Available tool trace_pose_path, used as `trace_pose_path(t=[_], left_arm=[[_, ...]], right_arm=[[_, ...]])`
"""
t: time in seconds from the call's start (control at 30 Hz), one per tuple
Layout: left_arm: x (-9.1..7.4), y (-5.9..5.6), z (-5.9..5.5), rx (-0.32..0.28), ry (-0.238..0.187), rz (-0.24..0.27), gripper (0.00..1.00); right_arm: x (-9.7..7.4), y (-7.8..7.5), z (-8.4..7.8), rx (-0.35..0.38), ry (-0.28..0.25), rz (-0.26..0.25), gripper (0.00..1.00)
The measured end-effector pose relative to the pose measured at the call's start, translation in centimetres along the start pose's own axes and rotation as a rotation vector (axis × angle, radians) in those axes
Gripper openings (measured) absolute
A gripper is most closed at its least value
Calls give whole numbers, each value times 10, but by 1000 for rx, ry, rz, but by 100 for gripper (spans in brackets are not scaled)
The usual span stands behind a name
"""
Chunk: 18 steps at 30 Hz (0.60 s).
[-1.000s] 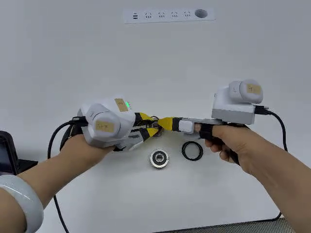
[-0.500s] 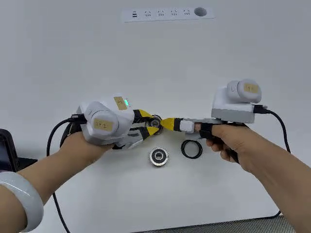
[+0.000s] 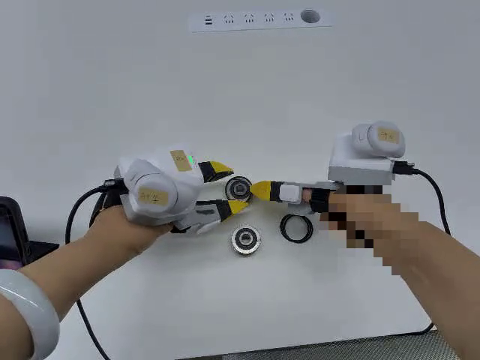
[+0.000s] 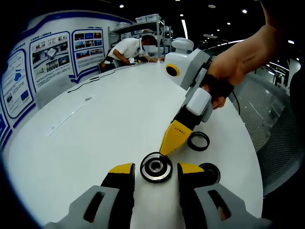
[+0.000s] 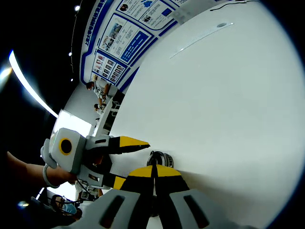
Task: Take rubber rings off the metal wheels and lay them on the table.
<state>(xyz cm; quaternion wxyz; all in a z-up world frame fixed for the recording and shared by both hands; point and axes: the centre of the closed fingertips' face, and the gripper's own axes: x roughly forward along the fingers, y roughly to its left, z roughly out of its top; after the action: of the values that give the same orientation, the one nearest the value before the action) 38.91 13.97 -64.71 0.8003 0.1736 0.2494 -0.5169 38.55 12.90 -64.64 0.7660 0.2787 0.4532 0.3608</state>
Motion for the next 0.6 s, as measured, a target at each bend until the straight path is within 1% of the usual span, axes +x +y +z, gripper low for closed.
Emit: trace_pose_path(t=[0.17, 0.33, 0.5, 0.6], left_arm=[[-3, 1, -3, -11, 1, 10, 42], [-7, 1, -6, -30, 0, 18, 46], [-10, 2, -9, -47, -1, 28, 50], [-11, 2, -12, -56, 3, 33, 51]], right_arm=[[0, 5, -1, 1, 1, 12, 2], [-3, 14, -2, -3, -7, 31, 2], [-9, 21, -3, 3, -20, 48, 2], [-16, 26, -5, 9, -31, 58, 2]])
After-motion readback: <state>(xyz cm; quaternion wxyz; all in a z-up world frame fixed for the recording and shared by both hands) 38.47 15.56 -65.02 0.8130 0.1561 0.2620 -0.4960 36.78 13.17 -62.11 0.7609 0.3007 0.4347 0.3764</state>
